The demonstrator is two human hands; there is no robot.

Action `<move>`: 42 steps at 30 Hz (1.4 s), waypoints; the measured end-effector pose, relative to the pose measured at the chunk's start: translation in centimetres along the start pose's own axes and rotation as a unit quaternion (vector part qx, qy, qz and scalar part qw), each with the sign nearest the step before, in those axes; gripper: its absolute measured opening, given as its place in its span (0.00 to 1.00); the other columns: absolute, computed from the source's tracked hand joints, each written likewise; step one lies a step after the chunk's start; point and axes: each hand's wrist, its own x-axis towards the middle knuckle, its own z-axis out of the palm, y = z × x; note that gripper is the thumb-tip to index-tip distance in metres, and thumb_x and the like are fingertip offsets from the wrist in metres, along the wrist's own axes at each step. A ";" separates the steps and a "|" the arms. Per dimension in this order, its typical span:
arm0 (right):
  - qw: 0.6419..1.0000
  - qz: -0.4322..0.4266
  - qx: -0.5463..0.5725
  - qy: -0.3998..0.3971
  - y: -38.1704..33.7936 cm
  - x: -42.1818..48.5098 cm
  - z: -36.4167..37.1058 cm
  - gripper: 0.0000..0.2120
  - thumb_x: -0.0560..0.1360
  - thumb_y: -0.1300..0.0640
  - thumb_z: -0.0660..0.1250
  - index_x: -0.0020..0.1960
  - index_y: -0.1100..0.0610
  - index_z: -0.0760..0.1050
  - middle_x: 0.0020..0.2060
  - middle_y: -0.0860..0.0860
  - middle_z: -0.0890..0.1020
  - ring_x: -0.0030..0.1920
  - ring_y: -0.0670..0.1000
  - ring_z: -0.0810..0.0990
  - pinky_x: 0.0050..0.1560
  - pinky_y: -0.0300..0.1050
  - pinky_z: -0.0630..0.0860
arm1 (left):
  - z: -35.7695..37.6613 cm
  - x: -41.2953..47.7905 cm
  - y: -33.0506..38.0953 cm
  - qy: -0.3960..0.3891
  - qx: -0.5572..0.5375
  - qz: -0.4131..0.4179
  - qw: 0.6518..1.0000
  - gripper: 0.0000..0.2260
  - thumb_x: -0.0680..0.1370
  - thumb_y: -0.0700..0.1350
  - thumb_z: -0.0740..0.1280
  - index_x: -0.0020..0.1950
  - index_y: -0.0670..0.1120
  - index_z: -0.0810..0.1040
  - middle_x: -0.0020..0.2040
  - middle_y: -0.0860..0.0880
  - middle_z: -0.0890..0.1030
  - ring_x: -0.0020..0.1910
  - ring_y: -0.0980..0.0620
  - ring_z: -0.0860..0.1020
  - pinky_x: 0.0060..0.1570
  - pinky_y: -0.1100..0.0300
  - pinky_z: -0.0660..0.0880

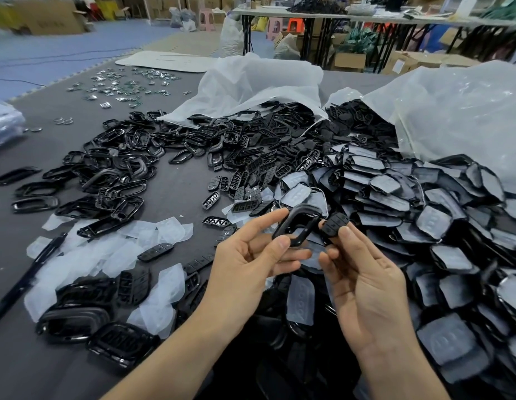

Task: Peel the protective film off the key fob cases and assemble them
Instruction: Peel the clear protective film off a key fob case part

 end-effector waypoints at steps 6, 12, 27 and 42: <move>1.000 -0.002 -0.010 0.001 0.1 0.1 -0.1 0.11 0.63 0.62 0.70 0.46 0.60 0.80 0.28 0.52 0.81 0.26 0.44 0.77 0.28 0.37 0.78 | -0.1 -0.1 0.0 0.000 -0.001 0.001 1.000 0.17 0.72 0.43 0.67 0.60 0.48 0.78 0.37 0.45 0.84 0.43 0.47 0.85 0.39 0.65 0.79; 1.000 -0.015 -0.021 -0.009 0.1 0.0 0.0 0.10 0.63 0.62 0.70 0.44 0.59 0.82 0.28 0.52 0.81 0.25 0.44 0.76 0.29 0.36 0.78 | -0.1 -0.2 0.1 -0.011 0.004 0.010 1.000 0.17 0.72 0.44 0.67 0.61 0.48 0.77 0.38 0.46 0.84 0.42 0.47 0.85 0.39 0.65 0.79; 0.985 -0.122 -0.113 -0.044 0.7 0.3 -0.7 0.11 0.71 0.70 0.68 0.39 0.54 0.76 0.34 0.49 0.82 0.36 0.45 0.80 0.35 0.32 0.75 | -0.2 -0.1 0.1 0.006 0.024 0.021 0.999 0.15 0.72 0.45 0.67 0.59 0.50 0.78 0.46 0.47 0.86 0.39 0.50 0.84 0.37 0.63 0.79; 0.960 -0.206 -0.188 -0.022 1.2 0.4 -0.7 0.15 0.72 0.71 0.68 0.49 0.51 0.80 0.33 0.44 0.81 0.37 0.45 0.84 0.39 0.35 0.79 | 0.0 -0.2 0.0 -0.030 0.038 0.020 0.999 0.11 0.73 0.44 0.65 0.54 0.46 0.79 0.42 0.46 0.86 0.40 0.51 0.84 0.39 0.63 0.80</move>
